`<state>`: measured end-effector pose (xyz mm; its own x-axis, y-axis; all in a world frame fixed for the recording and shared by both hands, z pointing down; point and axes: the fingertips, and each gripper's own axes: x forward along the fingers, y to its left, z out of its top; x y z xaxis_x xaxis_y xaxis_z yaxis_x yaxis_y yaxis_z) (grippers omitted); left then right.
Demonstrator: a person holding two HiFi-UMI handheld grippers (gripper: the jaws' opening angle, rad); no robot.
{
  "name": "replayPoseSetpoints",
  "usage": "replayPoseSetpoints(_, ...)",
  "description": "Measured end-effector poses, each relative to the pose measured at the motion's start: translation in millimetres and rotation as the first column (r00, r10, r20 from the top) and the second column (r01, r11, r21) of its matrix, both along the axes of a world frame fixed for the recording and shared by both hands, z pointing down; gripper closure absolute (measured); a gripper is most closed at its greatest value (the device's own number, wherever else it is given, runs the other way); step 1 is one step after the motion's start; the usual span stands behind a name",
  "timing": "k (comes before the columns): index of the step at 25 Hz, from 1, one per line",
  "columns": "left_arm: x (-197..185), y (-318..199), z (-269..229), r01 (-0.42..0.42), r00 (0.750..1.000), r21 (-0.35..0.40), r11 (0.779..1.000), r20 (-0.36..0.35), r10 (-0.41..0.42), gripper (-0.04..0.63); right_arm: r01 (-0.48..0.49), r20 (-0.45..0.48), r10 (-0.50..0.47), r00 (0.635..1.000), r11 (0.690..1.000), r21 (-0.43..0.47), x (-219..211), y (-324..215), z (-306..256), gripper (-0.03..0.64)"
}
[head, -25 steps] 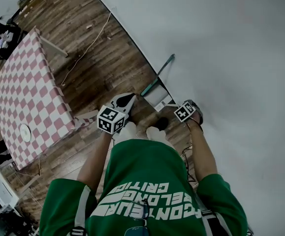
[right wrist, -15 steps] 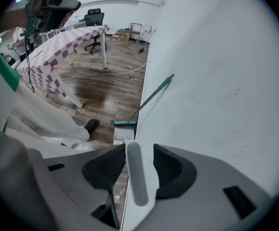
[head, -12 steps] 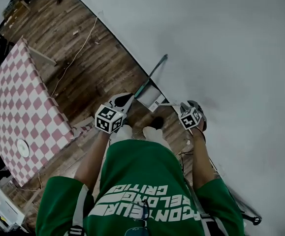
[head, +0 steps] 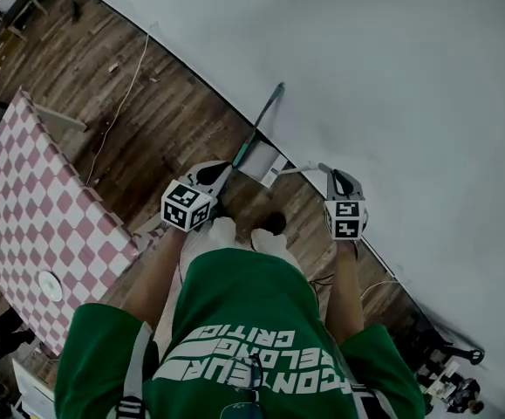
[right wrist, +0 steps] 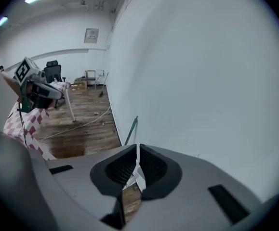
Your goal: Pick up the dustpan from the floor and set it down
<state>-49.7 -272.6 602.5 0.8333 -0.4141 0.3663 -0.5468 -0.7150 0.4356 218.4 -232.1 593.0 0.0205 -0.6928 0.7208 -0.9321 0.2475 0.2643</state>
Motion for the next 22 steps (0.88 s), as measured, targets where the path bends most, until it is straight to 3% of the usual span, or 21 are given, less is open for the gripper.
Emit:
replayPoseSetpoints(9,22,37,-22,0.047,0.999,0.027,0.999,-0.021,-0.047,0.592,-0.046,0.173,0.026,0.985,0.993,0.112,4,32,-35,0.609)
replayPoseSetpoints(22,73,146,-33,0.066,0.998,0.076,0.995,0.006,-0.066,0.592,-0.001,0.272,-0.055,0.961,0.979,0.202,26,144,-45,0.609)
